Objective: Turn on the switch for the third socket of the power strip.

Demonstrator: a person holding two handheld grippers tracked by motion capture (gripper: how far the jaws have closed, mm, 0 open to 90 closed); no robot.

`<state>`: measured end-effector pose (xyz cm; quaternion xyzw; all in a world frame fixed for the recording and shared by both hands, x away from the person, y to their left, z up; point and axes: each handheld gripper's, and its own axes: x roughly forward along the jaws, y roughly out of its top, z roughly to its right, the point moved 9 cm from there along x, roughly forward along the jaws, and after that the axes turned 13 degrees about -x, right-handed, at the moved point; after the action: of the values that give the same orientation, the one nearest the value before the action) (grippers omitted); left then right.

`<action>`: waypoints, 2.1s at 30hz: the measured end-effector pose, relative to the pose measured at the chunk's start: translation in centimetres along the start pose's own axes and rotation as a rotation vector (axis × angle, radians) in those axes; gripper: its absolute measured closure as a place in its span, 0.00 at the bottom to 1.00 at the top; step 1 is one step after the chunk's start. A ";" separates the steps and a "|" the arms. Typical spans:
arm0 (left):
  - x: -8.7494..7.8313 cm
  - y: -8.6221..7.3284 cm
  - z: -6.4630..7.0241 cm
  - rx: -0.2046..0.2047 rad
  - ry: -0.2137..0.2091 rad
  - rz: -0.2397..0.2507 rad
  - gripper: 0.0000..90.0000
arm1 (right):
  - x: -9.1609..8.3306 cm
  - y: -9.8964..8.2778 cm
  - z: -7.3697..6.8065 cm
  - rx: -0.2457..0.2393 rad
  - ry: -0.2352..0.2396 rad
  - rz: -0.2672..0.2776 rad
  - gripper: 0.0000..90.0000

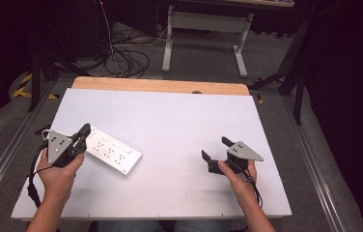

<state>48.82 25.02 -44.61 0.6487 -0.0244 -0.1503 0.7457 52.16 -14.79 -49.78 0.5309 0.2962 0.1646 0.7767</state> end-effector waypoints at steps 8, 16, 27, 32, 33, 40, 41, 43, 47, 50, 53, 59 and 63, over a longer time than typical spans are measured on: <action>0.1 -0.1 -0.1 -0.008 0.008 -0.002 1.00 | 0.0 0.0 -0.1 0.002 0.005 -0.002 0.10; -0.3 -0.2 -0.7 -0.009 0.023 -0.003 1.00 | 0.2 0.0 -0.2 0.002 0.013 -0.006 0.10; -1.4 -0.5 -2.4 -0.040 0.070 -0.007 0.99 | 1.2 0.4 -0.7 -0.008 0.037 -0.004 0.10; -1.6 -0.6 -2.8 -0.047 0.081 -0.011 0.98 | 1.4 0.5 -0.8 -0.011 0.041 -0.001 0.10; -1.6 -0.7 -2.8 -0.050 0.080 -0.013 0.98 | 1.4 0.5 -0.8 -0.013 0.042 0.001 0.10; -1.5 -0.7 -3.0 -0.072 0.084 -0.030 0.85 | 1.4 0.5 -0.8 -0.011 0.044 0.000 0.10; -1.5 -0.7 -3.1 -0.074 0.086 -0.031 0.83 | 1.4 0.5 -0.8 -0.011 0.044 -0.001 0.10; -1.5 -0.7 -3.1 -0.081 0.084 -0.025 0.80 | 1.4 0.5 -0.8 -0.011 0.043 -0.002 0.10; -1.7 -0.7 -3.2 -0.092 0.087 -0.028 0.73 | 1.4 0.6 -0.8 -0.010 0.041 0.002 0.10; -1.8 -0.7 -3.5 -0.099 0.093 -0.027 0.71 | 1.4 0.6 -0.8 -0.011 0.042 0.002 0.10; -2.0 -0.7 -3.7 -0.101 0.095 -0.031 0.68 | 1.4 0.6 -0.8 -0.010 0.042 0.002 0.10; -2.2 -0.7 -4.1 -0.105 0.099 -0.025 0.61 | 1.4 0.6 -0.7 -0.010 0.040 0.001 0.10; -2.2 -0.8 -4.0 -0.100 0.096 -0.029 0.60 | 1.4 0.6 -0.8 -0.010 0.042 0.003 0.10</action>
<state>47.47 29.40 -45.63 0.6172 0.0282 -0.1309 0.7753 52.80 -13.18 -49.81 0.5241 0.3108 0.1783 0.7726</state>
